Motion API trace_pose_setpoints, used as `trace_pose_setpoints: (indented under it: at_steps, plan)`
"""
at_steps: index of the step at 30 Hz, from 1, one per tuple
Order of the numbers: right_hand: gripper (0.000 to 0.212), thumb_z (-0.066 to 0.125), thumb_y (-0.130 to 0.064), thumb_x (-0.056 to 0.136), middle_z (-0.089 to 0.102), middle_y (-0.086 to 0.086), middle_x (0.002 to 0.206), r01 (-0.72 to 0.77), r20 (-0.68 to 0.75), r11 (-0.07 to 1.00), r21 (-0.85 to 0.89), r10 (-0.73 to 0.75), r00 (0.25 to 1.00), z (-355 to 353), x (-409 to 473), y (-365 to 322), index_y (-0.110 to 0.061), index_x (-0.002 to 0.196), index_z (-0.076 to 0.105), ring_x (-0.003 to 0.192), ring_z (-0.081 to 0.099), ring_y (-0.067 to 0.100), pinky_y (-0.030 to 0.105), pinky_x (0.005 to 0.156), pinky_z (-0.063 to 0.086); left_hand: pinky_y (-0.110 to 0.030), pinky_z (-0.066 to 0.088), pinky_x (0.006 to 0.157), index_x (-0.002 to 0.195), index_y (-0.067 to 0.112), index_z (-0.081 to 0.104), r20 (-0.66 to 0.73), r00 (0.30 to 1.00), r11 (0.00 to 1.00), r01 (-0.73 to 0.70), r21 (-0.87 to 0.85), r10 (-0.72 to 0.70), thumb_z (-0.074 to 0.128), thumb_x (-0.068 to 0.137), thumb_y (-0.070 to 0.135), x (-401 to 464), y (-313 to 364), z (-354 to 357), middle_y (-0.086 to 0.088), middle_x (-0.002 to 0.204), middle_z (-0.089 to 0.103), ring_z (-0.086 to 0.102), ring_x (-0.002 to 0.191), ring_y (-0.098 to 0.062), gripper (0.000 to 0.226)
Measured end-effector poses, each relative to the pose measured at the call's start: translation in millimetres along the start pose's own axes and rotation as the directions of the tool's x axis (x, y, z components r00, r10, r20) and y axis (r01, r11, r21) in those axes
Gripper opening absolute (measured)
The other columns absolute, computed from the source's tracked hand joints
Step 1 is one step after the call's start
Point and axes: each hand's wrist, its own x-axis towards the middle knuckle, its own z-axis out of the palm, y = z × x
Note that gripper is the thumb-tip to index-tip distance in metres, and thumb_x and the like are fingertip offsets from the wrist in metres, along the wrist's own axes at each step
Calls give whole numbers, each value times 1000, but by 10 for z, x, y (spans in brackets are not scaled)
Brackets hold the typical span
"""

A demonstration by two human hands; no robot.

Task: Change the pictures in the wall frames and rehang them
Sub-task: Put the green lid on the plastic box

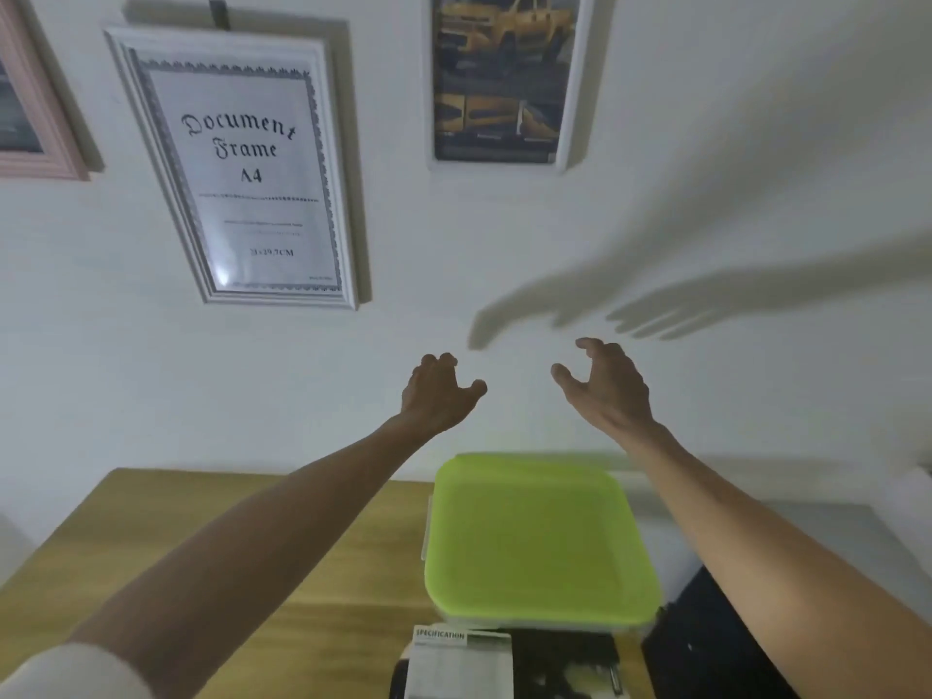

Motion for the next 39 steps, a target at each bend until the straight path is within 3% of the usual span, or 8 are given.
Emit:
trace_pose_setpoints:
  at_steps: [7,9,12,16,21,24,28,39]
  plan:
    - [69,53,-56,91,39,14,143,-198,310,947,-254,274,910,679,-721,1113,-16,145,37,129,45,33,45,100,46,-37,48,86,116,5,58,277,927,966,221,137,-251,65,81,46,-433,-758,954,-13,121,56,55,112,-31,54]
    - [75,50,-59,92,36,16,145,-253,354,910,-329,368,860,786,-900,1413,-12,147,32,130,43,35,45,100,46,-37,49,84,109,4,61,299,904,951,275,140,-305,67,81,45,-547,-923,1152,-15,115,60,57,110,-32,50]
    - [83,50,-63,90,35,18,144,-366,384,860,-355,491,782,868,-1073,1745,-8,148,28,130,43,37,46,98,45,-37,46,86,121,3,52,289,876,922,356,152,-386,67,82,48,-670,-1078,1360,-16,123,53,54,115,-33,61]
    - [87,53,-67,87,38,18,143,-427,412,842,-330,535,738,919,-1146,1961,-7,146,30,128,46,36,44,95,46,-37,49,79,113,1,57,313,843,899,422,117,-437,71,79,51,-729,-1205,1556,-16,118,59,59,104,-32,62]
    - [91,48,-85,55,60,11,108,-487,459,840,-238,539,706,1111,-1108,2290,-12,109,58,91,64,30,44,78,58,-34,47,68,99,0,65,248,833,866,498,53,-494,84,71,38,-782,-1226,1618,-16,112,62,61,94,-30,51]
    - [91,55,-87,44,65,10,104,-536,471,824,-184,553,687,1301,-1051,2582,-15,99,63,88,65,30,47,77,58,-37,51,68,95,0,67,238,810,826,562,-52,-536,89,65,25,-800,-1170,1583,-13,102,65,63,91,-31,45]
    - [102,80,-63,65,51,14,143,-582,449,813,-30,531,719,1033,-1039,2246,-9,144,44,128,52,34,48,101,48,-38,51,68,97,1,67,215,801,797,590,-131,-558,91,60,21,-820,-1194,1582,-13,99,68,63,88,-29,48]
    - [92,90,-30,68,55,17,138,-691,523,704,164,532,666,952,-972,2089,-12,144,43,123,55,34,38,93,47,-33,49,78,119,3,62,185,847,776,532,-339,-499,90,62,13,-851,-1339,1403,-8,108,67,62,95,-24,64]
